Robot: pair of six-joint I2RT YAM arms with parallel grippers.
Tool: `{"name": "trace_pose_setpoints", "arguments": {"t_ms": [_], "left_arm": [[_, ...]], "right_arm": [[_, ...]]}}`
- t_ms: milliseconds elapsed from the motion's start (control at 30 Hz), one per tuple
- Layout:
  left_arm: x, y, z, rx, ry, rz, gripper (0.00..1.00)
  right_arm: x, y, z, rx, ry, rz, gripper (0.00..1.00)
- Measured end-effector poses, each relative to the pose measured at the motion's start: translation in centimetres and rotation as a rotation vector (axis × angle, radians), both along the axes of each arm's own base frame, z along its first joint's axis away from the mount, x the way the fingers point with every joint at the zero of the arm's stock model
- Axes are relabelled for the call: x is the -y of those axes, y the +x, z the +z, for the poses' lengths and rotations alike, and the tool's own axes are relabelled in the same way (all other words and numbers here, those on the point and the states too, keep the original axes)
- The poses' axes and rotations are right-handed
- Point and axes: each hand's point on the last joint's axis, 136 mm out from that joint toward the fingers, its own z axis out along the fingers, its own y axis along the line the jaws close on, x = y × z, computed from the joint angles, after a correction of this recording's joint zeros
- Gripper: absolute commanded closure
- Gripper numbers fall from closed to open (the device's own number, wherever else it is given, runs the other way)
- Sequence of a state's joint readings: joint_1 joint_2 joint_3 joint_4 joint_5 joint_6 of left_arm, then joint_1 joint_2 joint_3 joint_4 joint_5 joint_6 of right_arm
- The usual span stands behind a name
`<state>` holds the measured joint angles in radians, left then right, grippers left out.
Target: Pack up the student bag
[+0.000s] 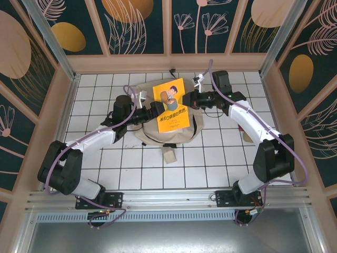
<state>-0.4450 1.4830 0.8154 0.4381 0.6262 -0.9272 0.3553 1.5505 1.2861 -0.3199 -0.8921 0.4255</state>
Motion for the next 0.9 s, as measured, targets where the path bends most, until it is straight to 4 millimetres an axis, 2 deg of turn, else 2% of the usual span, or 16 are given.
{"name": "trace_pose_setpoints", "arguments": {"t_ms": [200,333,433,700,733,800,833,900], "left_arm": [[0.3,-0.6,1.0,0.022,-0.071,-0.057,0.05],[0.5,-1.0,1.5,0.038,-0.087,-0.085,0.1],[0.5,-1.0,1.6,0.035,-0.091,-0.091,0.18],[0.0,-0.4,1.9,0.012,-0.104,-0.041,0.54],[-0.1,-0.3,2.1,0.011,-0.108,-0.033,0.62],[-0.3,-0.2,2.4,0.006,-0.116,-0.016,0.78],[-0.4,-0.1,2.6,0.008,-0.117,-0.013,0.83],[-0.4,0.0,2.9,0.005,-0.119,-0.006,0.87]], "right_arm": [[-0.4,-0.3,-0.1,-0.017,0.024,0.034,1.0],[-0.5,-0.2,-0.8,-0.035,0.023,0.04,1.0],[-0.5,-0.1,-0.9,-0.038,0.022,0.04,1.0],[-0.6,0.3,-0.5,-0.013,0.034,0.036,0.99],[-0.6,0.3,-0.5,-0.012,0.033,0.033,0.93],[-0.4,0.7,-0.5,-0.013,0.028,0.014,0.73],[-0.3,0.9,-0.6,-0.008,0.021,-0.001,0.64],[0.1,1.5,-1.0,0.004,-0.002,-0.047,0.5]]}}
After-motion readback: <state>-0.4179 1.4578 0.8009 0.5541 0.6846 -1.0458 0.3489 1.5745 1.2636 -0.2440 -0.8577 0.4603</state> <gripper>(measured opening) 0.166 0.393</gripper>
